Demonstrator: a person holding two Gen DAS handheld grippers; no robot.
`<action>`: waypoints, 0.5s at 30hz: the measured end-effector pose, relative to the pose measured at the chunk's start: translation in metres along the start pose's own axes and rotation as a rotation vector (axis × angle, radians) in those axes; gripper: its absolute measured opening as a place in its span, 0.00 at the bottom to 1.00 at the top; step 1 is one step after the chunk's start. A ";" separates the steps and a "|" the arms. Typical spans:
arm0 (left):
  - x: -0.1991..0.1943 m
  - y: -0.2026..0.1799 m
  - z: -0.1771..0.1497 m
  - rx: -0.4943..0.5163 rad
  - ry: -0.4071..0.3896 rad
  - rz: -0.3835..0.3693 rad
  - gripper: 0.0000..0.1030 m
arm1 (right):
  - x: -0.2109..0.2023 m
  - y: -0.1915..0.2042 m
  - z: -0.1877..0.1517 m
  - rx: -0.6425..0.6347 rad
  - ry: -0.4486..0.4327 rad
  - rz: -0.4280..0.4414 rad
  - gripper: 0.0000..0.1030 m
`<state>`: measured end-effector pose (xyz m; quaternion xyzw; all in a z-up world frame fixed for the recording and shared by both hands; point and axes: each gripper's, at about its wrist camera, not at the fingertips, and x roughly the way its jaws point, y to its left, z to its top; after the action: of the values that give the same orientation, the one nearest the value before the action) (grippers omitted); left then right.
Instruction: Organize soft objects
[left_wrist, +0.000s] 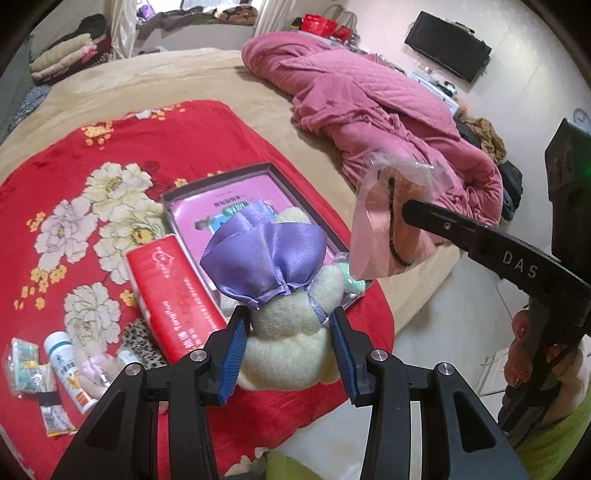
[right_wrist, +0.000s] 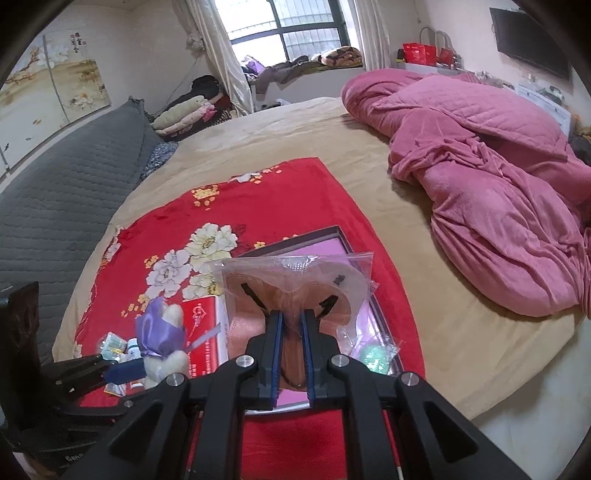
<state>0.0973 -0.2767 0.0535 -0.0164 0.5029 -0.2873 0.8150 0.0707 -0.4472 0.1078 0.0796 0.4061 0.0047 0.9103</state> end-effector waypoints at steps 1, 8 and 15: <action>0.005 -0.001 0.001 0.002 0.006 -0.004 0.44 | 0.002 -0.003 0.000 0.003 0.004 0.000 0.10; 0.034 -0.006 0.004 0.000 0.049 -0.013 0.44 | 0.015 -0.017 0.000 0.009 0.025 -0.013 0.10; 0.058 -0.003 0.008 -0.007 0.082 -0.023 0.44 | 0.031 -0.026 0.002 0.015 0.051 -0.020 0.10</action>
<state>0.1214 -0.3098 0.0114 -0.0132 0.5367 -0.2952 0.7903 0.0912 -0.4707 0.0822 0.0822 0.4301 -0.0054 0.8990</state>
